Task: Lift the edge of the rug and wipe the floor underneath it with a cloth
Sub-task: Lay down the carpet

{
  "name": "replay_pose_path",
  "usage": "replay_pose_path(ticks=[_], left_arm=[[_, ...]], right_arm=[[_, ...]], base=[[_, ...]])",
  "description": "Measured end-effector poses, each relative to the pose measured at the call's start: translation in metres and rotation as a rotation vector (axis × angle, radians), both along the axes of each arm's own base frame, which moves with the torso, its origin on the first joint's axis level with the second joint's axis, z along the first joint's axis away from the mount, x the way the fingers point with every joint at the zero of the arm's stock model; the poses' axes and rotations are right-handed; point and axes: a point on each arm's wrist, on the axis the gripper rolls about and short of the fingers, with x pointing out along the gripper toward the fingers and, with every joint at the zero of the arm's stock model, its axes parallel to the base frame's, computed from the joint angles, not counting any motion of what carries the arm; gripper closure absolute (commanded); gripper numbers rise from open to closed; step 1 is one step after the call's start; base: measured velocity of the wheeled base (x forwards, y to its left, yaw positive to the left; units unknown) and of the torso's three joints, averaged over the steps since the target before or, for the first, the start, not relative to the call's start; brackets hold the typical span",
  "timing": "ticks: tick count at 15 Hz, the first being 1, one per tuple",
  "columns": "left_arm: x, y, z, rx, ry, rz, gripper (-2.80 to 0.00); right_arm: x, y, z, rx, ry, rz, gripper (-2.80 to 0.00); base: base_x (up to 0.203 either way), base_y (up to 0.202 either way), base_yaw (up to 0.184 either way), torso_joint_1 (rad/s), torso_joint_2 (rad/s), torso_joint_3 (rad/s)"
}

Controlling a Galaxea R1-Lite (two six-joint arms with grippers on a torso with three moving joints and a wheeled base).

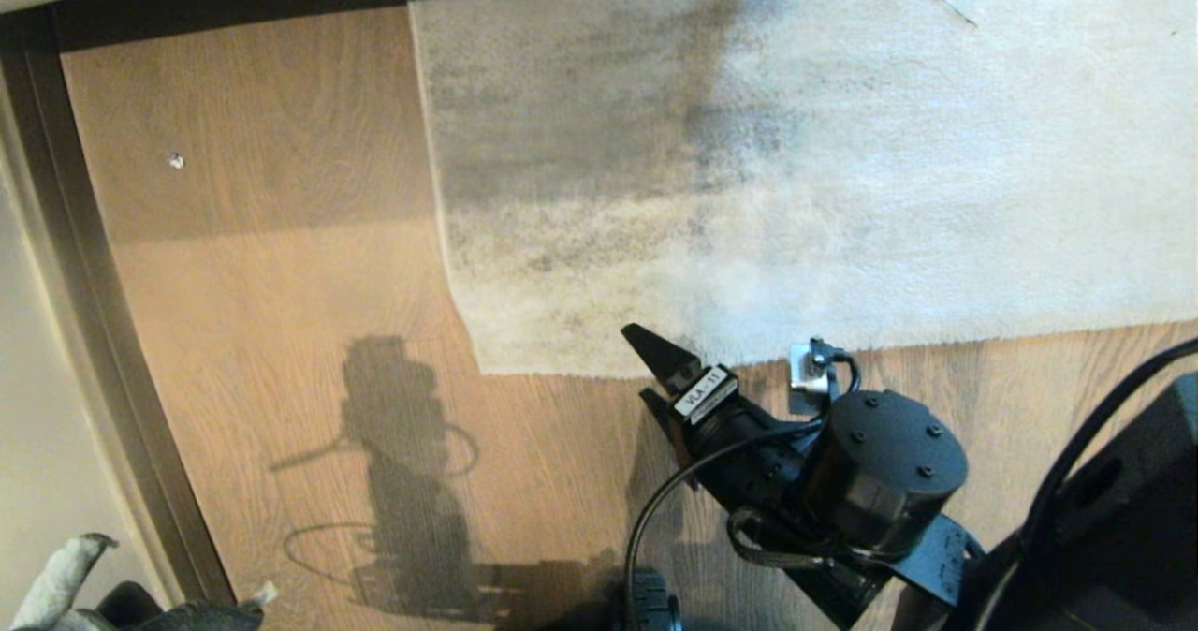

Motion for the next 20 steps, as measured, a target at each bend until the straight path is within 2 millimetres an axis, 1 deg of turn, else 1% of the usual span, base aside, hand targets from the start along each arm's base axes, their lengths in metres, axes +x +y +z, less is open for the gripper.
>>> replay_pose_path(ticks=[4,6,8,11,15,18,20], left_arm=[[0.0,0.0,0.0,0.0,0.0,0.0,0.0],[0.0,0.0,0.0,0.0,0.0,0.0,0.0],[0.0,0.0,0.0,0.0,0.0,0.0,0.0],[0.0,0.0,0.0,0.0,0.0,0.0,0.0],[0.0,0.0,0.0,0.0,0.0,0.0,0.0],[0.0,0.0,0.0,0.0,0.0,0.0,0.0],[0.0,0.0,0.0,0.0,0.0,0.0,0.0]], right_arm=[[0.025,-0.014,-0.013,-0.02,0.028,-0.081,0.0],[0.043,-0.021,-0.013,0.009,0.03,-0.131,0.0],[0.056,-0.024,-0.009,0.057,0.029,-0.16,0.0],[0.066,-0.021,-0.007,0.093,0.018,-0.168,0.0],[0.08,-0.009,-0.01,0.115,0.0,-0.175,0.0],[0.089,0.0,-0.016,0.122,-0.005,-0.179,0.0],[0.091,0.005,-0.023,0.113,0.003,-0.175,0.0]], base=[[0.0,0.0,0.0,0.0,0.0,0.0],[0.0,0.0,0.0,0.0,0.0,0.0],[0.0,0.0,0.0,0.0,0.0,0.0],[0.0,0.0,0.0,0.0,0.0,0.0],[0.0,0.0,0.0,0.0,0.0,0.0],[0.0,0.0,0.0,0.0,0.0,0.0],[0.0,0.0,0.0,0.0,0.0,0.0]])
